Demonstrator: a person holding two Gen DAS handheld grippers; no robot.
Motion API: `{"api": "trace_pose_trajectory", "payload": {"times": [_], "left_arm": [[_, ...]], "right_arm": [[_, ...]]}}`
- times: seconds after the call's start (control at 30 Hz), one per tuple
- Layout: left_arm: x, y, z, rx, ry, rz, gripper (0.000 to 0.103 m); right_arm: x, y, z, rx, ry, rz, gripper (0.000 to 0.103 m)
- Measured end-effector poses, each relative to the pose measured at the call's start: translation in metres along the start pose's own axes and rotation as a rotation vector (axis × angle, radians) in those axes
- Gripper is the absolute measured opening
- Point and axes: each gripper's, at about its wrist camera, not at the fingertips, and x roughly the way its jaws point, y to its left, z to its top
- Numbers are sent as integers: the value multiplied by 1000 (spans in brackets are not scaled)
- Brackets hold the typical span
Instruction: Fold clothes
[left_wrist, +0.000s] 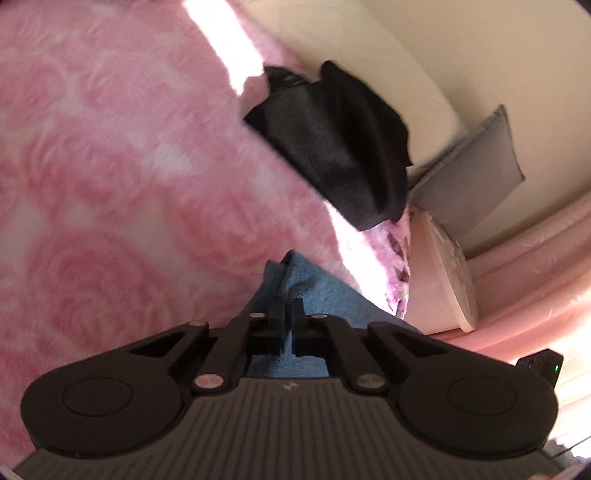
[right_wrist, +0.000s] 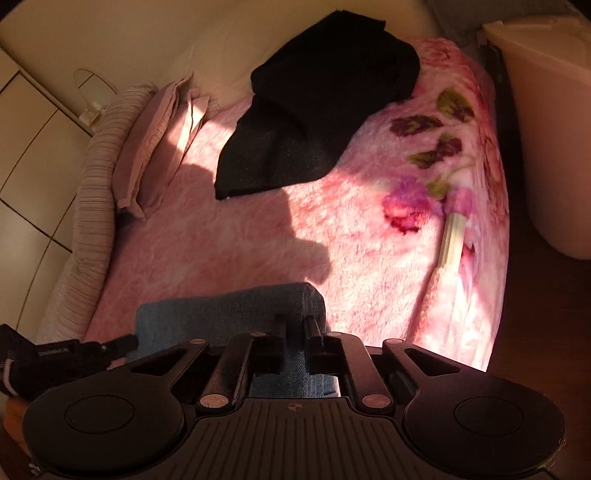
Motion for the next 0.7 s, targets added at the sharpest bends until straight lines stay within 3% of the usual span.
{"api": "trace_pose_trajectory", "payload": {"times": [0.13,0.23,0.3,0.4,0.6,0.7], "left_arm": [[20,-4,-2,97,28,84,1],[29,2,-4,53,31,94,0],[22,11,-1,-41,8,36,4],[20,23,5,-130,18,-17,18],[35,43,12,-263,76,-92,19],[37,59,7,-365,68,-138,19]], "right_arm": [[0,-3,4,15,2,1,4],[1,-5,6,35,7,5,4],[1,-7,8,49,11,7,5],[2,-10,11,69,15,12,8],[5,-11,14,106,6,26,11],[7,-14,14,115,7,35,11]]}}
